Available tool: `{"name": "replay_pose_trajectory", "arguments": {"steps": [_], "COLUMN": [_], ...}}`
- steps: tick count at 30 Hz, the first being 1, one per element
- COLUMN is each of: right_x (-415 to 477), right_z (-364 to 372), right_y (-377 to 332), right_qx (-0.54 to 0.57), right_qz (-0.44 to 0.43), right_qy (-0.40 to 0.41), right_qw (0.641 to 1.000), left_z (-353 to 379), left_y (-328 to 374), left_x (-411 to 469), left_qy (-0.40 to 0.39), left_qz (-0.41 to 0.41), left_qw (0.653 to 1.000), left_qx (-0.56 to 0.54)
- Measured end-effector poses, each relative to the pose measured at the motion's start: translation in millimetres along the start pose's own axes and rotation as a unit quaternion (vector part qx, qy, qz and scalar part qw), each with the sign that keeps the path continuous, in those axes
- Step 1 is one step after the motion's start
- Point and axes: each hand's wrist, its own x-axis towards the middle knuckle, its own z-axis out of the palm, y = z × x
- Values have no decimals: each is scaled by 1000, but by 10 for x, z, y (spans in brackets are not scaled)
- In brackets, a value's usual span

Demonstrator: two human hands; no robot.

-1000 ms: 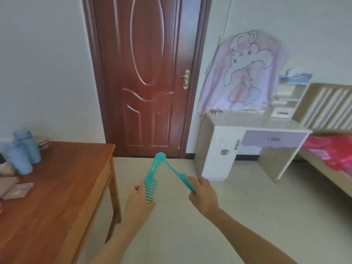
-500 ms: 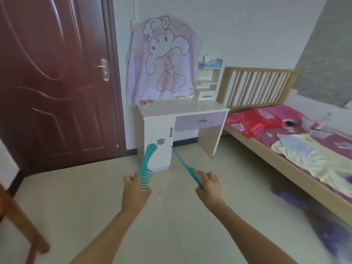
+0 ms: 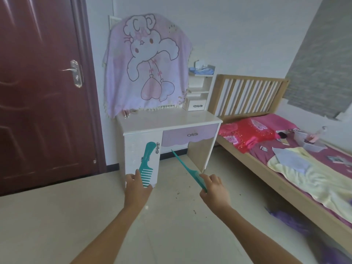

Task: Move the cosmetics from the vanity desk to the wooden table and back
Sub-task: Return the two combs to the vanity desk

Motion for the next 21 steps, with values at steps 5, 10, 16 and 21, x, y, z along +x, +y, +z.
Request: {"name": "replay_pose_trajectory", "arguments": {"steps": [5, 10, 16, 21], "right_x": [724, 1307, 2489, 3509], "right_z": [83, 338, 524, 574], "right_y": [140, 322, 561, 649], "right_qx": [10, 36, 58, 75], "right_qz": [30, 46, 5, -52], "right_qy": [-4, -30, -23, -38], "right_qw": [999, 998, 998, 995], "left_z": [272, 611, 1037, 1247], "left_y": [183, 196, 347, 593], "left_x": [739, 1322, 2205, 2965], "left_qy": [0, -16, 13, 58], "left_qz": [-3, -14, -34, -46], "left_qw": [1000, 1000, 999, 997], "left_qx": [-1, -5, 4, -7]}}
